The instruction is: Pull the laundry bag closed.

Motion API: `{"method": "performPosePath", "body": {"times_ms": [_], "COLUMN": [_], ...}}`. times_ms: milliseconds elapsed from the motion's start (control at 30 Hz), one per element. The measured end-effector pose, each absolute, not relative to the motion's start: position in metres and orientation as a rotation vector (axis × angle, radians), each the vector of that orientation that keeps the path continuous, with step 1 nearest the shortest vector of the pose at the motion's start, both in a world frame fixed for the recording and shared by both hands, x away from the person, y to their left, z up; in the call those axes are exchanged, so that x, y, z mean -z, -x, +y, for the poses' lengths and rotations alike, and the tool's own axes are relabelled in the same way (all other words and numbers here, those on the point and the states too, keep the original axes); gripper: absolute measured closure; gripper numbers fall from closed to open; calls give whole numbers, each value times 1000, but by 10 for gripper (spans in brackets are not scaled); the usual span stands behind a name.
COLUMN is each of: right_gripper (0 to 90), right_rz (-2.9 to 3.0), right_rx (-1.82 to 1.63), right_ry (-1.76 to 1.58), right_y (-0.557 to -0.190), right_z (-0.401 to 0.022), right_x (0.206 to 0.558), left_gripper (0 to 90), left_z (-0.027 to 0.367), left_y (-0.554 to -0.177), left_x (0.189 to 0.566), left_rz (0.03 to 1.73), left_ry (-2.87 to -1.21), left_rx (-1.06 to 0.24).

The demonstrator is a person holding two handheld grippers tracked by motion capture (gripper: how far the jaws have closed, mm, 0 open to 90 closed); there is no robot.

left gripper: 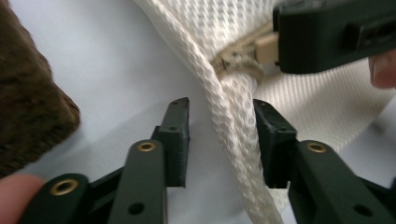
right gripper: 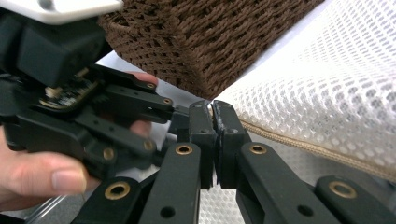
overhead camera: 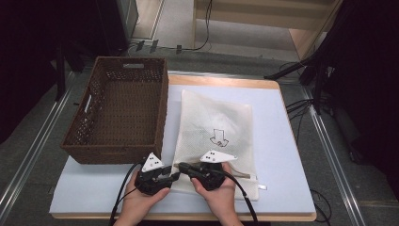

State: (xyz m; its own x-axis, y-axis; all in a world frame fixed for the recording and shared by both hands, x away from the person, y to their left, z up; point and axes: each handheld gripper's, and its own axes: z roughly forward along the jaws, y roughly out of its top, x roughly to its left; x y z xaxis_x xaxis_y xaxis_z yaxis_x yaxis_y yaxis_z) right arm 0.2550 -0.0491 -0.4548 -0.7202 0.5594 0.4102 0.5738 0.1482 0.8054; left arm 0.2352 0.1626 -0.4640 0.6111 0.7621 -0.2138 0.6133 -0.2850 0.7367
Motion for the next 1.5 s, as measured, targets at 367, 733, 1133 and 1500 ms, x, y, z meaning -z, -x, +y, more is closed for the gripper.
{"method": "performPosePath", "body": {"times_ms": [367,733,1133,1500], "right_gripper": [884,890,889,889], "right_rz": [-2299,-2347,-2336,-2380], "right_rx": [1620,1628,1698,1700], "right_ry": [1207,1240,1189,1175], "right_y": [-256,-255,-250,-248], "right_z": [-50,-56,-61,-58], "right_x": [464,460,456,454], "left_gripper": [871,882,642,734], "left_z": [158,162,169,173], "left_y": [-226,-225,-228,-231], "left_x": [461,460,457,453], "left_rz": [1057,1054,1064,1049], "left_ry": [-1996,-1959,-1888,-1844], "left_rx": [-306,-290,-232,-192]}}
